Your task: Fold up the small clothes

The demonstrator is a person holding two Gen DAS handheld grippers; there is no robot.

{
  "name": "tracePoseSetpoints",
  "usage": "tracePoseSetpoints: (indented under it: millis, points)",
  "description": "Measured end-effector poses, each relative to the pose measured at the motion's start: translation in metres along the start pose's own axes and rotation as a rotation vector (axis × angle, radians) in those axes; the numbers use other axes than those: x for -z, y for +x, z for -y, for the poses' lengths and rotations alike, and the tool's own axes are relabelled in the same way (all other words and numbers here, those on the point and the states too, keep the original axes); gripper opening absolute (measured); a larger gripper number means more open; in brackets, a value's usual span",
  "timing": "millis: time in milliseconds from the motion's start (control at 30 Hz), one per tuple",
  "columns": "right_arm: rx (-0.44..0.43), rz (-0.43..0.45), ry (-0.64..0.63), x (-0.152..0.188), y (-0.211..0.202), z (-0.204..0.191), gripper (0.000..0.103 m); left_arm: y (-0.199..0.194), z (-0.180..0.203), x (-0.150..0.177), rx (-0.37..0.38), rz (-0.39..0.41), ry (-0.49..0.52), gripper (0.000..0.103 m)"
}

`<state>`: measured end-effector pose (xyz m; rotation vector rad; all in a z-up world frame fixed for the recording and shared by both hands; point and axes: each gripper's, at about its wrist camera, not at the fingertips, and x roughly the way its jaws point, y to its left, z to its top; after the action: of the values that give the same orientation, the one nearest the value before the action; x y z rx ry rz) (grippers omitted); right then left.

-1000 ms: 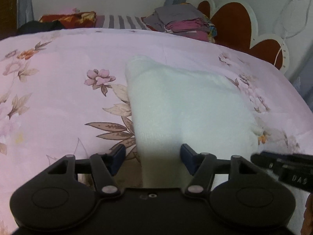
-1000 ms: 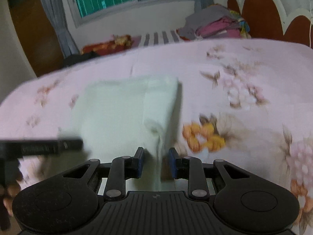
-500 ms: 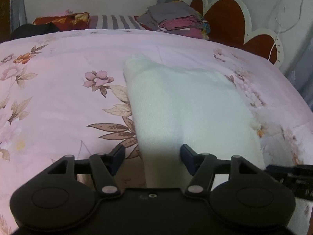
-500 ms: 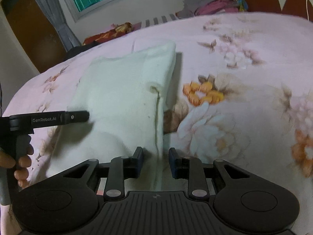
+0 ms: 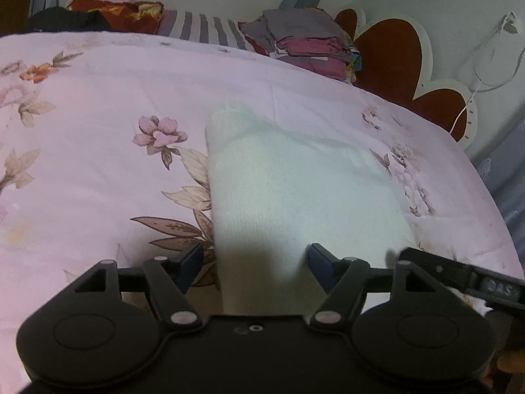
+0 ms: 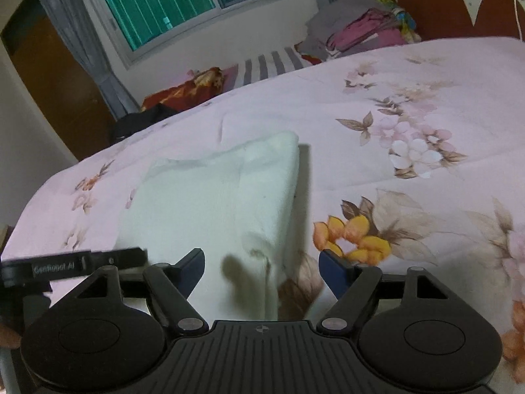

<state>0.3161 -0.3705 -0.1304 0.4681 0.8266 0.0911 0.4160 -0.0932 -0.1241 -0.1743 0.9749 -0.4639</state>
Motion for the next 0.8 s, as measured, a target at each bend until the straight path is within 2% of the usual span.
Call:
tracePoseSetpoints:
  millis: [267,367,467,600,800]
  points:
    - [-0.054,-0.032,0.073,-0.012,0.043,0.012,0.075,0.016,0.006,-0.001,0.026,-0.017,0.005,0.068]
    - [-0.085,-0.022,0.103,-0.013,0.052,0.015,0.067,0.018,0.004,0.000,0.042,-0.014,-0.026,0.061]
    - [-0.114,-0.019,0.126,-0.013,0.056,0.015,0.053,0.017,0.005,-0.001,0.060,-0.013,-0.043,0.045]
    - [-0.140,-0.021,0.126,-0.013,0.055,0.013,0.035,0.010,0.012,-0.003,0.035,0.004,-0.016,0.033]
    - [-0.152,0.010,0.123,-0.017,0.041,0.003,0.031,-0.010,0.017,-0.007,0.025,0.030,0.014,0.030]
